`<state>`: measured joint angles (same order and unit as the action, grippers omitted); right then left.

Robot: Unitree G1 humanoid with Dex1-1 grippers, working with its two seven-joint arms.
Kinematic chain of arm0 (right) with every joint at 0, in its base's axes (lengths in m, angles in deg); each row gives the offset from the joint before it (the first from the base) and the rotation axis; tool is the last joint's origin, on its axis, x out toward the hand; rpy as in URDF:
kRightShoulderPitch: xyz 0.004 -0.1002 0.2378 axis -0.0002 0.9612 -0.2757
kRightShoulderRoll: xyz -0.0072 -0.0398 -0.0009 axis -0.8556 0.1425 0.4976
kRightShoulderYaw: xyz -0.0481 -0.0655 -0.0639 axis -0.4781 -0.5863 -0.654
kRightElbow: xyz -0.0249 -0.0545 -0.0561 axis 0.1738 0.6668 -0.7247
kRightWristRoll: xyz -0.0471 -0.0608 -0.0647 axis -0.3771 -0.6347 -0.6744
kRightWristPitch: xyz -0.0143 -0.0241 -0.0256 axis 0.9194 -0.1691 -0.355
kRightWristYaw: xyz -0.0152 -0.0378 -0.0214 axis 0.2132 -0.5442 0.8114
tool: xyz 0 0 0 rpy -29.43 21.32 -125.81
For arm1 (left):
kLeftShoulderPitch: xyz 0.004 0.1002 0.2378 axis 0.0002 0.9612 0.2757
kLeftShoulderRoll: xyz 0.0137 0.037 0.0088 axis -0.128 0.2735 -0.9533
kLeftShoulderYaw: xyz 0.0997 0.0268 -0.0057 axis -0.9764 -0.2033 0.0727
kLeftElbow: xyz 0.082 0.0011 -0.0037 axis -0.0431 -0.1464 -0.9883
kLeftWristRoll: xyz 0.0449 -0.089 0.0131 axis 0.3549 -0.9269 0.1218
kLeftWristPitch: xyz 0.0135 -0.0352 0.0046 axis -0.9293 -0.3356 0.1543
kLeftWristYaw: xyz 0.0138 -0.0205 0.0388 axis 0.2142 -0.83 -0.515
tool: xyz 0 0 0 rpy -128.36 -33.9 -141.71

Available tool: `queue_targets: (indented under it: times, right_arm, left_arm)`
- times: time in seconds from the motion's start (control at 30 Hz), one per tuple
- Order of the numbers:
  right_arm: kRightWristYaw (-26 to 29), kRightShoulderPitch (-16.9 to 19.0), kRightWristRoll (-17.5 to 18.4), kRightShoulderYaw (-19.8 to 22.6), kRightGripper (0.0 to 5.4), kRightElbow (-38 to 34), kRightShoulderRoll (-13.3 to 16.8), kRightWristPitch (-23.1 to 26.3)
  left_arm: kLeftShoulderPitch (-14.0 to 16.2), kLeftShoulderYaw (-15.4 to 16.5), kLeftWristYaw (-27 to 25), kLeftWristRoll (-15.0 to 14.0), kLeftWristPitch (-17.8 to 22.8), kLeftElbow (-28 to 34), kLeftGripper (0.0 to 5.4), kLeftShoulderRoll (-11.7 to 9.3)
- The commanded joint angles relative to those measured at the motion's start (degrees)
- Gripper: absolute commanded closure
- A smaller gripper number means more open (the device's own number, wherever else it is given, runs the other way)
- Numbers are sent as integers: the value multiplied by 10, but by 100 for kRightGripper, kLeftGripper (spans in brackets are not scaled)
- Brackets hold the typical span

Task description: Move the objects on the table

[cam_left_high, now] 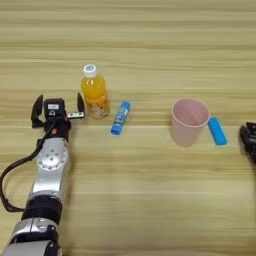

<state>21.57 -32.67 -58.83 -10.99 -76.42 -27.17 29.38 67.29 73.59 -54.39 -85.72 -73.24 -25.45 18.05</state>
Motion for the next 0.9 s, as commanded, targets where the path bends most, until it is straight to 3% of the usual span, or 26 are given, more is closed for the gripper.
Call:
queue_targets:
  times: [0.03, 0.37, 0.9]
  right_arm:
    - [11, 19, -4, -18, 291, 4, -6, 25]
    - [14, 20, -13, -30, 291, 4, -4, 23]
    - [21, 18, -29, -32, 95, -17, -9, -73]
  left_arm:
    - [-9, 1, -4, 0, -4, -6, 0, -6]
    - [-11, 1, -4, 0, -4, -9, 0, -6]
    - [-12, 0, -4, 1, -4, -10, 0, -4]
